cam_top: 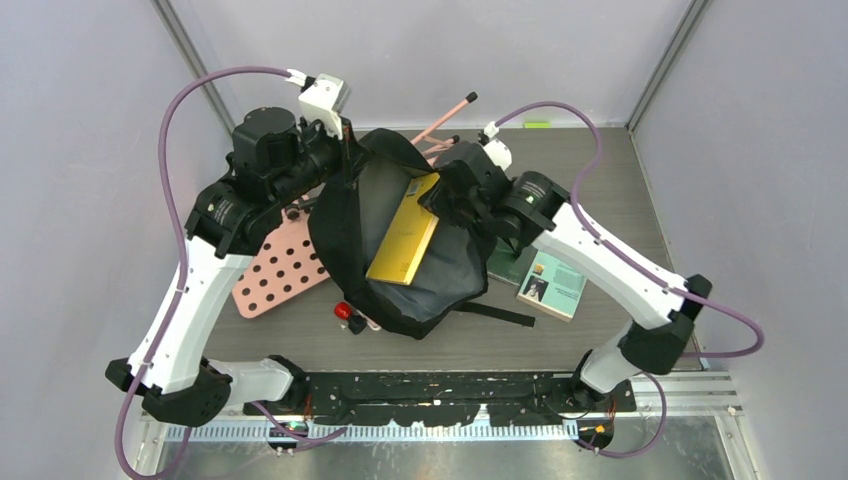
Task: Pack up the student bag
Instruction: Place the book in the student bag.
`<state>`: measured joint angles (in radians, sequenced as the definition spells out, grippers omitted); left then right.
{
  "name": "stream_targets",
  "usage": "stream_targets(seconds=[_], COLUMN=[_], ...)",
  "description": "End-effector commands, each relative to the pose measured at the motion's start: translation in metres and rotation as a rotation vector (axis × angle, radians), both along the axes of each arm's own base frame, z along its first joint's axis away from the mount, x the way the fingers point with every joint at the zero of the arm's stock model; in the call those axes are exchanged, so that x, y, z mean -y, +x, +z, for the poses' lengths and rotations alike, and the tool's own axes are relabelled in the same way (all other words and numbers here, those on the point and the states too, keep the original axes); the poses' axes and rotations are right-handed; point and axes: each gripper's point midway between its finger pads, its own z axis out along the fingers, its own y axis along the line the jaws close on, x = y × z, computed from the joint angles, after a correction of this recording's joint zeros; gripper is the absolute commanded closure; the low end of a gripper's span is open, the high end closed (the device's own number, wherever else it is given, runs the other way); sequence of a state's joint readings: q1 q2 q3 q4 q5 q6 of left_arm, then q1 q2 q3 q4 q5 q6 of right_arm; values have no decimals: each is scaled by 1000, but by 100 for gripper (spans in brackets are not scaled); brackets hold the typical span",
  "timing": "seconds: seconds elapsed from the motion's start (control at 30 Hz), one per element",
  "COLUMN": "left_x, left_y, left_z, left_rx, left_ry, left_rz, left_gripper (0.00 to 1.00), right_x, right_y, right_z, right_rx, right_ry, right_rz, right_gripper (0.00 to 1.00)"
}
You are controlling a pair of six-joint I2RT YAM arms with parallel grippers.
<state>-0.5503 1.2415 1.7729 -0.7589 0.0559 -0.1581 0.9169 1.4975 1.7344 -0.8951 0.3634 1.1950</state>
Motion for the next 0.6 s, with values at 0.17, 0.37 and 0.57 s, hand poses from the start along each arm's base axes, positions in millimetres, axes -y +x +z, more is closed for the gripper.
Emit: stream_targets(seconds=[0.17,0.37,0.57], left_x=[3,1,2], left_y=[-11,-9,-9], left_z=[50,52,51], left_rx=[138,149,150], left_ry=[-124,-118,-120], left_rz=[-40,-29,-29], left_gripper=[100,100,100], right_x=[27,43,57], right_y=[24,15,15], right_z=[27,11,-9], right_rx=[19,-31,-38], right_ry=[-52,-201,-297], right_rz=[-321,-368,-417], right_gripper=[100,100,100])
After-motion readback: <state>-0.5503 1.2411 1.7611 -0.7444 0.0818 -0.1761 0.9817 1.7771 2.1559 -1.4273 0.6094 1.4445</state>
